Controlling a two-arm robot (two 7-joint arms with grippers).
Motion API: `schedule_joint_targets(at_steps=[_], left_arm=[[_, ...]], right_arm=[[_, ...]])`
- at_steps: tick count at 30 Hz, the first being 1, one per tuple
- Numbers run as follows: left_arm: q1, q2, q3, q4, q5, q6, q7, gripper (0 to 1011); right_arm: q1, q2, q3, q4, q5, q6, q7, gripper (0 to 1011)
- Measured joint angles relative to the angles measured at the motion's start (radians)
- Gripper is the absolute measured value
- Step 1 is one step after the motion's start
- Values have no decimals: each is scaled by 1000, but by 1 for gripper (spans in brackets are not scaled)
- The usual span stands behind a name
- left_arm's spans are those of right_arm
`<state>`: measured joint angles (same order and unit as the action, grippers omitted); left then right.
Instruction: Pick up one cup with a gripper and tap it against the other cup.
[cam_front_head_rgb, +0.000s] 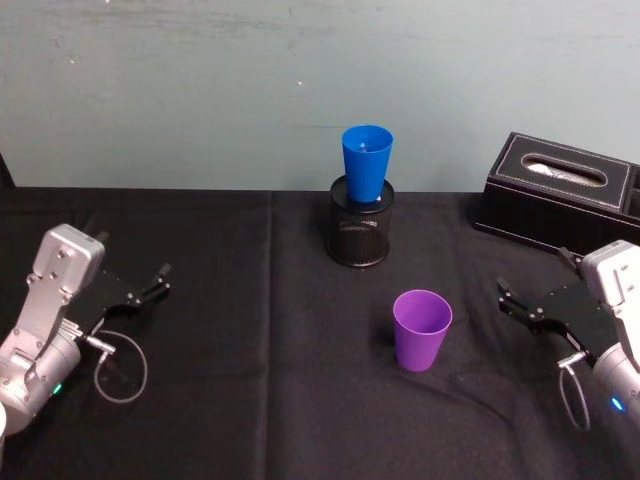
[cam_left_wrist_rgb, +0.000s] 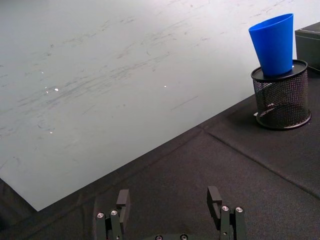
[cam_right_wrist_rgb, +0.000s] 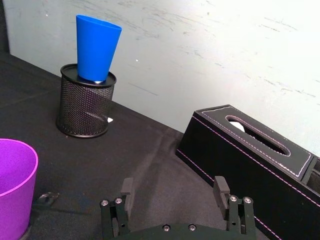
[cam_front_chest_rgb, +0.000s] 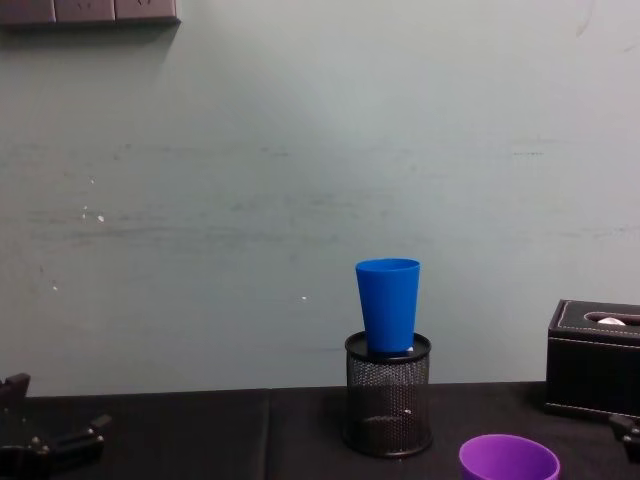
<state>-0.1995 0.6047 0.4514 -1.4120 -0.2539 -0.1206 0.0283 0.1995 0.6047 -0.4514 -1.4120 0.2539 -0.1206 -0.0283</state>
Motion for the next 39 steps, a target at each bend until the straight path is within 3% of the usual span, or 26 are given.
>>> schedule_joint_targets(at_steps=[39], left_arm=[[0,0,0,0,0,0,0,1011]], right_arm=[[0,0,0,0,0,0,0,1003]])
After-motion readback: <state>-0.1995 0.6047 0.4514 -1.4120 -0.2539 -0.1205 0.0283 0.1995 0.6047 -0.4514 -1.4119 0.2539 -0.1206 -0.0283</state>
